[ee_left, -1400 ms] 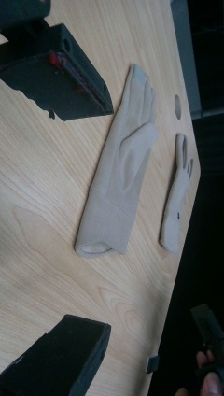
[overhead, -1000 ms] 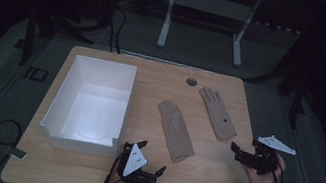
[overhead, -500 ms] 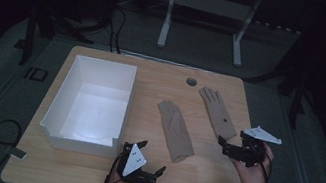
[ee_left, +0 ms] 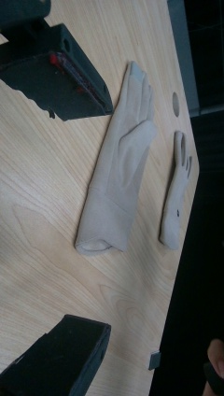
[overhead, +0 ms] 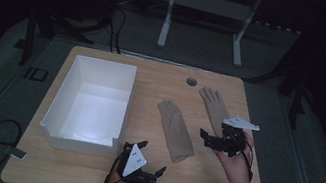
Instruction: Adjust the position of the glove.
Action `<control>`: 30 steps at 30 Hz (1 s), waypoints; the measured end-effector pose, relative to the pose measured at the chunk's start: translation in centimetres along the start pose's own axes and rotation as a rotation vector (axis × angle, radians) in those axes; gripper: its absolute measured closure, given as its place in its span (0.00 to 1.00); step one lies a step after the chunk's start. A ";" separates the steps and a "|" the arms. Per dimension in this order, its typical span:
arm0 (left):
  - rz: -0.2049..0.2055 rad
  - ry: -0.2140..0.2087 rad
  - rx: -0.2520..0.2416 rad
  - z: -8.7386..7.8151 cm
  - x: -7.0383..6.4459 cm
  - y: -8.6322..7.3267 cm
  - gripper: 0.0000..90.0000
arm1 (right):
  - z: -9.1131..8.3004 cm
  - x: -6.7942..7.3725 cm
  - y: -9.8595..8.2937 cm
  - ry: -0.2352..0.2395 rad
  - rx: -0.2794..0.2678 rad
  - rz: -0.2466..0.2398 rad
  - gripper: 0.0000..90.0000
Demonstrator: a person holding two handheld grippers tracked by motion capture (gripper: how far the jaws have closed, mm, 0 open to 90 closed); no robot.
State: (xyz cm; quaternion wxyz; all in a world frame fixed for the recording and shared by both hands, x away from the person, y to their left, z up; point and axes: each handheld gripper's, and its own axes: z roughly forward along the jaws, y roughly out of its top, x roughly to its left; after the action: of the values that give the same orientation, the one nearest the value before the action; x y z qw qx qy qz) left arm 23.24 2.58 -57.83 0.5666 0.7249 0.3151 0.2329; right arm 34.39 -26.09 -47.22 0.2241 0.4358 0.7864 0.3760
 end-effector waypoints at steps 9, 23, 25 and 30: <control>0.003 -0.002 -0.002 0.0 0.0 0.0 0.00 | 3.1 2.1 0.9 0.063 0.025 -0.010 0.19; 0.001 -0.001 -0.007 0.0 0.0 0.0 0.00 | 8.6 4.3 1.6 0.102 0.066 -0.031 0.25; 0.002 0.000 -0.008 0.0 0.0 0.0 0.00 | 9.4 4.5 1.5 0.093 0.077 -0.036 0.27; 0.001 -0.001 -0.009 0.0 0.0 0.0 0.00 | 11.2 4.5 1.1 0.077 0.117 -0.046 0.37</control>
State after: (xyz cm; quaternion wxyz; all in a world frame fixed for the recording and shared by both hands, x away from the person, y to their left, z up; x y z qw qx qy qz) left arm 23.18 2.57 -57.85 0.5698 0.7227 0.3134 0.2341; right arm 40.28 -17.43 -53.39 0.1766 0.4152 0.8248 0.3407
